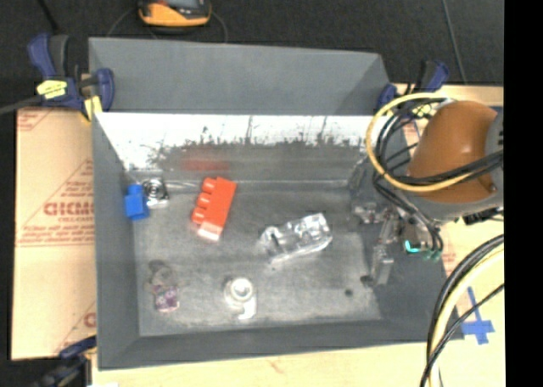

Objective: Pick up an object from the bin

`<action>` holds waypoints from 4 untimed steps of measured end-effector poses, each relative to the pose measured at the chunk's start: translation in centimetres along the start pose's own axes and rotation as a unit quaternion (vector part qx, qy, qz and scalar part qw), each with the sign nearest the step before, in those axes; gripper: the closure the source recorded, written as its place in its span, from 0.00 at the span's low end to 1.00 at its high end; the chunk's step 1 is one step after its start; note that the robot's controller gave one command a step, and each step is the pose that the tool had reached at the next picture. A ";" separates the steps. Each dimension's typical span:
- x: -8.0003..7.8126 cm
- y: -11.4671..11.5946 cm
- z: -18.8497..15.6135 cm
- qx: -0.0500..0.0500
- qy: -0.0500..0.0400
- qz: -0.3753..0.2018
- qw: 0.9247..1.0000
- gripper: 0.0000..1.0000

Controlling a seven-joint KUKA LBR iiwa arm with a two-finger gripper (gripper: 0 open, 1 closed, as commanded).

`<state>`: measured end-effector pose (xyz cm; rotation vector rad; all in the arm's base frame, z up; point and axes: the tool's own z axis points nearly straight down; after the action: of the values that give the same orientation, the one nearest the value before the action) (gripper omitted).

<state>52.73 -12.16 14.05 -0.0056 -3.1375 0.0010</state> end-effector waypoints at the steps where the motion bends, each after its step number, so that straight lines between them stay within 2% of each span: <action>1: -5.5 2.1 7.0 0.001 -0.006 -0.088 0.996 0.00; 2: -8.7 9.3 6.8 0.000 -0.004 -0.163 0.987 0.00; 3: -9.4 8.9 6.9 0.002 -0.004 -0.325 0.946 0.00; 4: -9.5 9.0 6.9 0.002 -0.005 -0.324 0.946 1.00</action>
Offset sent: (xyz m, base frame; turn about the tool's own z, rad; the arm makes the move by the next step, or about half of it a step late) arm 0.0530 0.0219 -0.0705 -0.1793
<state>62.21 -3.25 7.13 1.0158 -2.9785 0.0037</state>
